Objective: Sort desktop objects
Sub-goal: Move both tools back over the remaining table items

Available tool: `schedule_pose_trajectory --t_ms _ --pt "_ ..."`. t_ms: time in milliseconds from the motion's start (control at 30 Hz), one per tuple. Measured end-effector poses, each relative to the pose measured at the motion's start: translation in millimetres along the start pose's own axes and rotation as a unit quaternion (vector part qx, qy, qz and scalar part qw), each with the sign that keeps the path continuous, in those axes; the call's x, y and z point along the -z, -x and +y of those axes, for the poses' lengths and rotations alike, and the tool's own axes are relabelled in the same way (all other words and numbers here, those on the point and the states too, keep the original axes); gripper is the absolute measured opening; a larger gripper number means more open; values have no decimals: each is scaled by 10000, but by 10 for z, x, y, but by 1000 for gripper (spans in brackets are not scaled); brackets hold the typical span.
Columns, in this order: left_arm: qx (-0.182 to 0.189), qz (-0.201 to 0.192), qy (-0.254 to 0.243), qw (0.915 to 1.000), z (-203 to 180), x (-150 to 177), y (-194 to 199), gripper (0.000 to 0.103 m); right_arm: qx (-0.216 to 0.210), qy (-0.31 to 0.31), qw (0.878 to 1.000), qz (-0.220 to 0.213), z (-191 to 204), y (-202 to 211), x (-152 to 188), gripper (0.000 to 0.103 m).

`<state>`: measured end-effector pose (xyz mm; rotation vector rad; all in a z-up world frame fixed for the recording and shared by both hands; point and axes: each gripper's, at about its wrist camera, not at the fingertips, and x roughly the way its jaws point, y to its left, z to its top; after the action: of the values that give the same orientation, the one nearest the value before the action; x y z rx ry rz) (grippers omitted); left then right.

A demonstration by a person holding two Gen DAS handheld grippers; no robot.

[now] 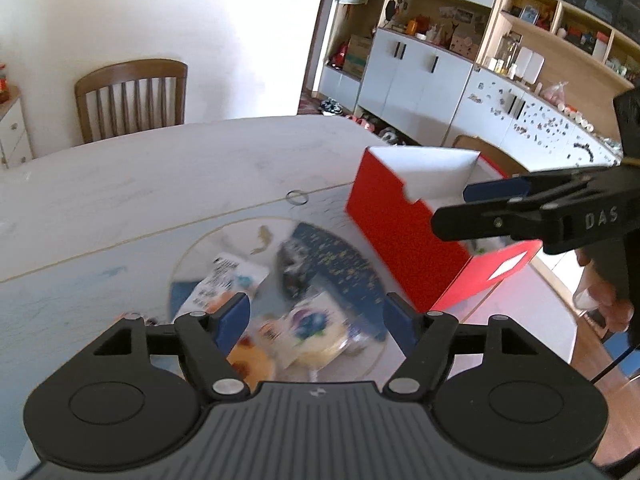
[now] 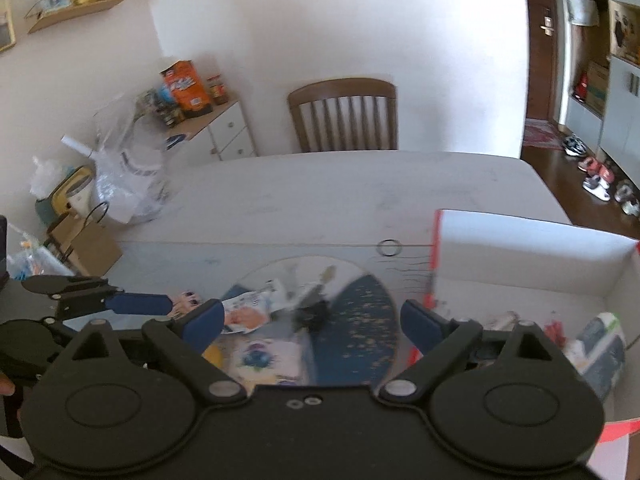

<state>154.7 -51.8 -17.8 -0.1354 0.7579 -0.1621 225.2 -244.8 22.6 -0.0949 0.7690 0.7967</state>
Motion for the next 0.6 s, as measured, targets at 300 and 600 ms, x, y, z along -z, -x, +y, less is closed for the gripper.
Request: schedule_pose_trajectory --t_ms 300,600 --pt "-140 165 47 9998 366 441 31 85 -64 110 9995 280 343 -312 153 100" --pt "-123 222 45 9997 563 533 -184 86 277 47 9967 768 364 -812 364 100"
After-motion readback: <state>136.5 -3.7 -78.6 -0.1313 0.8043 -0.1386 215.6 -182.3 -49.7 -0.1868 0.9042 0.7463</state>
